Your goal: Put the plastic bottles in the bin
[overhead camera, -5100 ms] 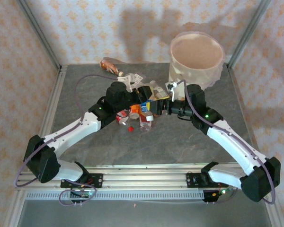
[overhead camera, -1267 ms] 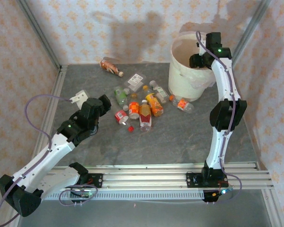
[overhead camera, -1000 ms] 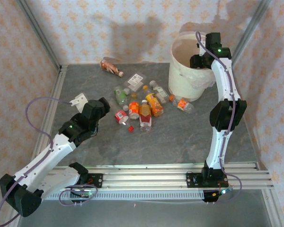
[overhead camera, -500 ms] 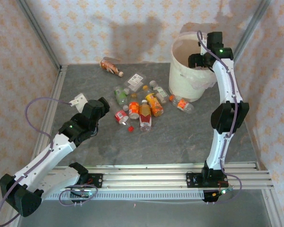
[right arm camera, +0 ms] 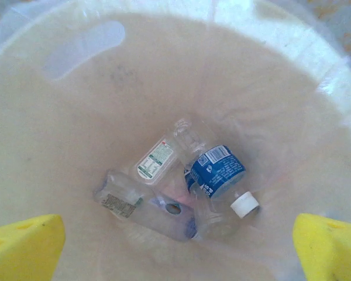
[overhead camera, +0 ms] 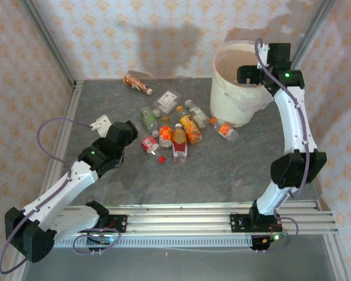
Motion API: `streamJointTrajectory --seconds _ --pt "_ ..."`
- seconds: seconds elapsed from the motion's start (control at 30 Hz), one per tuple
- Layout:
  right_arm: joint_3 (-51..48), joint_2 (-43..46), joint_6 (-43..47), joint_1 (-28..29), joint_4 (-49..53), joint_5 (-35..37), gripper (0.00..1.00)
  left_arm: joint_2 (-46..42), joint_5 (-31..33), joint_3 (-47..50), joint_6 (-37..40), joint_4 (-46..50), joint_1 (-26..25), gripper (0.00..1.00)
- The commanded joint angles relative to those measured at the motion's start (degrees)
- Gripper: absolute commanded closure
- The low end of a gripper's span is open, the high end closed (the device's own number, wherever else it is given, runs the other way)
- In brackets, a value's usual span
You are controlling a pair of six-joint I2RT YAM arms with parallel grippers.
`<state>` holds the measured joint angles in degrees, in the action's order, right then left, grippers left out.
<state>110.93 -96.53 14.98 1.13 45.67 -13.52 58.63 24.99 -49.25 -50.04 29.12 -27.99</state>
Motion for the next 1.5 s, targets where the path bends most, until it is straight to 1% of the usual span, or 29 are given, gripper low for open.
streamJointTrajectory --seconds 0.0,0.17,0.27,0.33,0.43,0.47,0.53,0.6,0.67,0.73,0.83,0.93,1.0,1.13,1.27,1.47 --pt "-4.3 6.7 -3.3 0.0 -4.6 -1.4 0.01 2.2 -1.2 -0.2 -0.2 -1.6 0.6 0.00" --pt "-17.3 17.9 -7.0 0.1 -10.8 -4.8 0.01 5.7 -2.6 -1.9 -0.3 -2.2 0.7 0.00" --pt "-25.0 24.5 -7.8 0.1 -12.4 -7.6 0.01 7.3 -3.2 -2.7 -0.6 -2.5 0.7 0.00" --pt "-31.0 28.3 -7.1 0.1 -13.0 -12.4 0.01 7.9 -2.3 -2.9 -2.1 -1.9 0.7 0.00" --pt "-41.5 34.5 -5.7 0.4 -15.8 -23.4 0.00 8.1 -1.1 -2.2 -4.5 -2.3 0.7 0.00" --pt "-45.4 35.9 -6.8 0.8 -18.3 -25.1 0.00 8.2 -1.0 -1.9 -5.0 -2.8 0.7 0.00" --pt "-51.2 36.8 -7.7 2.4 -22.3 -25.9 0.00 8.4 -0.9 -1.6 -6.3 -3.3 0.7 0.00" --pt "-55.1 36.1 -5.0 4.7 -23.6 -24.3 0.00 8.9 -0.8 -1.6 -7.4 -3.3 0.7 0.00" --pt "-57.3 34.0 1.9 7.8 -22.6 -19.7 0.01 9.3 -1.1 -2.0 -7.9 -3.3 0.8 0.00" --pt "-58.4 31.6 6.8 9.7 -21.2 -15.8 0.01 9.7 -1.4 -2.5 -7.7 -3.0 0.8 0.00" --pt "-59.1 27.3 10.6 10.8 -20.5 -11.8 0.01 10.4 -1.3 -3.4 -7.6 -1.9 0.8 0.00" --pt "-59.9 23.5 15.5 11.5 -21.8 -4.9 0.01 10.8 -1.3 -3.6 -7.7 -1.8 0.8 0.00" --pt "-59.6 20.5 19.1 11.5 -21.0 -2.4 0.00 11.2 -1.6 -3.7 -7.6 -2.0 0.8 0.00" --pt "-59.6 15.3 20.2 11.7 -22.2 -0.3 0.02 11.8 -1.5 -3.8 -7.4 -1.3 0.8 0.00" --pt "-62.6 12.8 21.7 11.8 -29.9 4.2 0.03 11.8 -0.9 -3.1 -7.2 -0.9 0.8 0.00" --pt "-63.4 10.2 26.1 12.1 -37.6 7.2 0.03 11.4 -0.8 -2.4 -7.1 -1.0 0.8 0.00"
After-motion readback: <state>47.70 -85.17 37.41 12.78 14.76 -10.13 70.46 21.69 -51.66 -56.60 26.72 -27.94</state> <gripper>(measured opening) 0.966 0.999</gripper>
